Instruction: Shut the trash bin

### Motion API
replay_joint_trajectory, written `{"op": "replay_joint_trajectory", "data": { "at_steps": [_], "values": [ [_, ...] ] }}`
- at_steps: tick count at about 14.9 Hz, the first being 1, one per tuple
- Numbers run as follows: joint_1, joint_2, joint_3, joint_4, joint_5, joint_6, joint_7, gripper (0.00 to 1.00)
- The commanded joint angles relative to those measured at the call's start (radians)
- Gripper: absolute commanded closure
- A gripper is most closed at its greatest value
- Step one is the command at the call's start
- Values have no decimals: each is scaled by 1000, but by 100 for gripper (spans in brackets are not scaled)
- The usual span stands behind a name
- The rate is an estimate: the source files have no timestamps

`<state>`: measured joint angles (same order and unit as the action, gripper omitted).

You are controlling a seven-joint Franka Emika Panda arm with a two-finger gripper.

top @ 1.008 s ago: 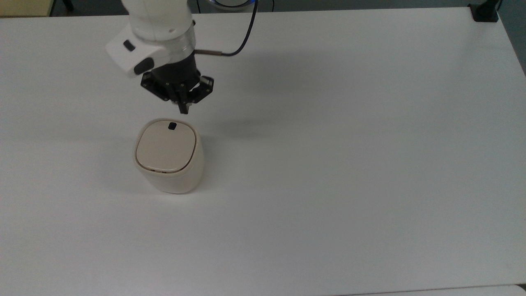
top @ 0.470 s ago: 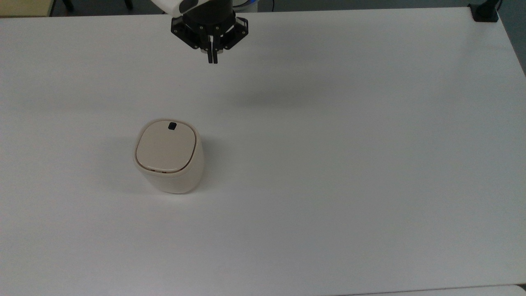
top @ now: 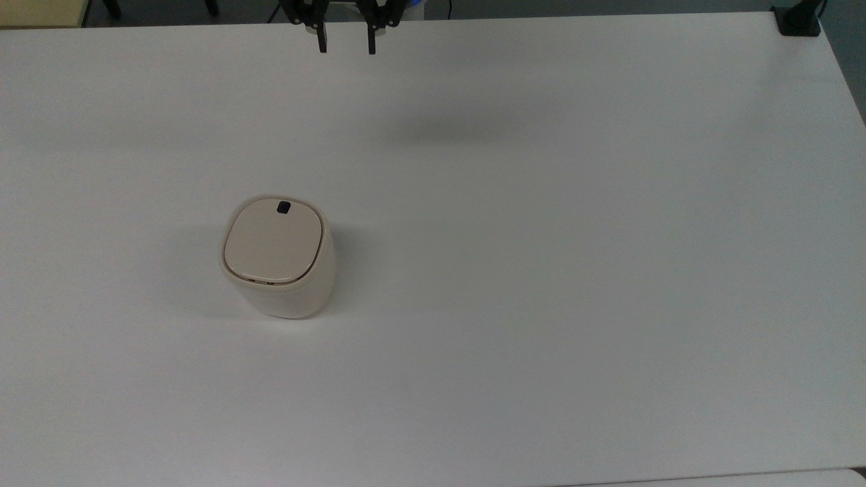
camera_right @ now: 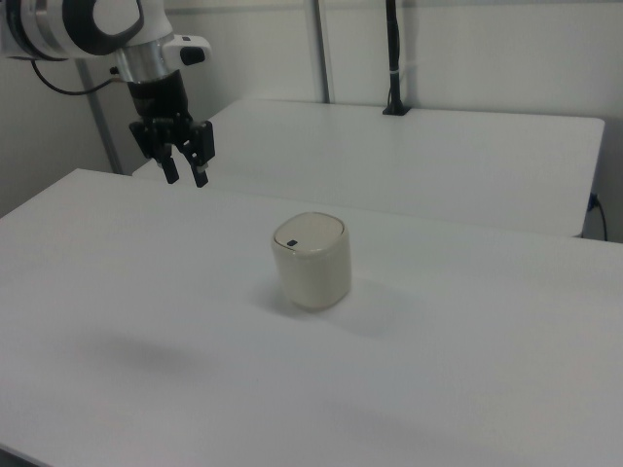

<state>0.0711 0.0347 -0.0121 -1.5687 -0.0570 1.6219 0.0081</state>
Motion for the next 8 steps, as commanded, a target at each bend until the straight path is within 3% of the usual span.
{"op": "replay_joint_trajectory", "data": {
  "at_steps": [1, 8],
  "values": [
    [12, -22, -8, -39, -11, 4, -3, 0],
    [3, -27, -15, -34, -7, 1, -3, 0]
  ]
}}
